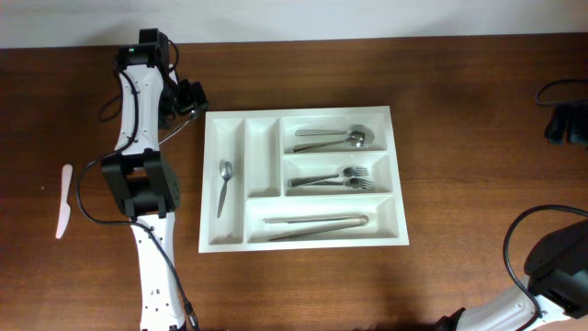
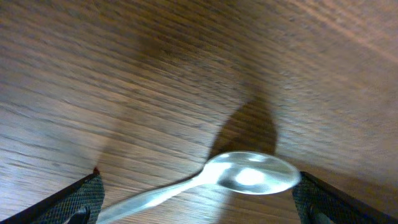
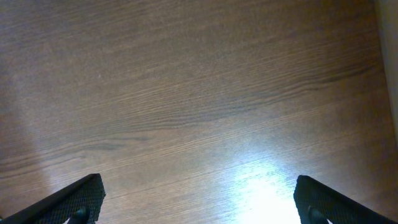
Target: Pack container
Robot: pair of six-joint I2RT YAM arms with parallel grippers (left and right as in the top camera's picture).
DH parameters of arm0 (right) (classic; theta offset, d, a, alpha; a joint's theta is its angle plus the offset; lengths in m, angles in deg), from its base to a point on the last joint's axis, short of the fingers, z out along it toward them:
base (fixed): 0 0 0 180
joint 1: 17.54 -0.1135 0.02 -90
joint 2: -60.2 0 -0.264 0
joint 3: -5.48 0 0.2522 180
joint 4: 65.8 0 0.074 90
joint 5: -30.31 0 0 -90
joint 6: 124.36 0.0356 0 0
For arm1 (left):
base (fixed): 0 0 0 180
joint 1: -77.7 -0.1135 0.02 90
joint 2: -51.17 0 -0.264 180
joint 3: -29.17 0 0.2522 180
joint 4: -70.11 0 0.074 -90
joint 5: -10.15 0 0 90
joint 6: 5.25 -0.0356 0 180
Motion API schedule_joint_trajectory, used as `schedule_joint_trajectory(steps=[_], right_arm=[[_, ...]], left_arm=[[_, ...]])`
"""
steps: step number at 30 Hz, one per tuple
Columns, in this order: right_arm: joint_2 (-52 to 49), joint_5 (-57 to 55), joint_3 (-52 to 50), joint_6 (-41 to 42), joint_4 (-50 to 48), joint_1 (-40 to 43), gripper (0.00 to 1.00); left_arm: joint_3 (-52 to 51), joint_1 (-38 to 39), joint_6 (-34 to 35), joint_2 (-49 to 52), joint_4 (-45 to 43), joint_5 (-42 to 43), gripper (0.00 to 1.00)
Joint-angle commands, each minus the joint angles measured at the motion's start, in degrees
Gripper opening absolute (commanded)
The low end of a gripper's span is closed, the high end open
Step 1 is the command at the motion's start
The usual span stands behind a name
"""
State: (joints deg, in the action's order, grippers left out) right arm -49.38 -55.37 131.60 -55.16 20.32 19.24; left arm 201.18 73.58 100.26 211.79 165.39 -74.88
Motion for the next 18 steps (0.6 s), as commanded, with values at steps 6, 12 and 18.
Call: schedule_joint_trajectory(steps=[6,12,18], right_arm=[[0.1,-0.1,0.0,0.5,0.0,0.4,0.99],[0.1,-0.1,0.0,0.5,0.0,0.4,0.99],[0.1,-0.1,0.0,0.5,0.0,0.4,0.99]], left_arm=[[-0.8,-0.2,-13.9,2.6,0.0,-6.0,0.99],[-0.8,-0.2,-15.9,2.6,-0.9,-7.0,0.96],[-0.8,-0.2,-20.3,2.6,-1.0,-8.3,0.89]])
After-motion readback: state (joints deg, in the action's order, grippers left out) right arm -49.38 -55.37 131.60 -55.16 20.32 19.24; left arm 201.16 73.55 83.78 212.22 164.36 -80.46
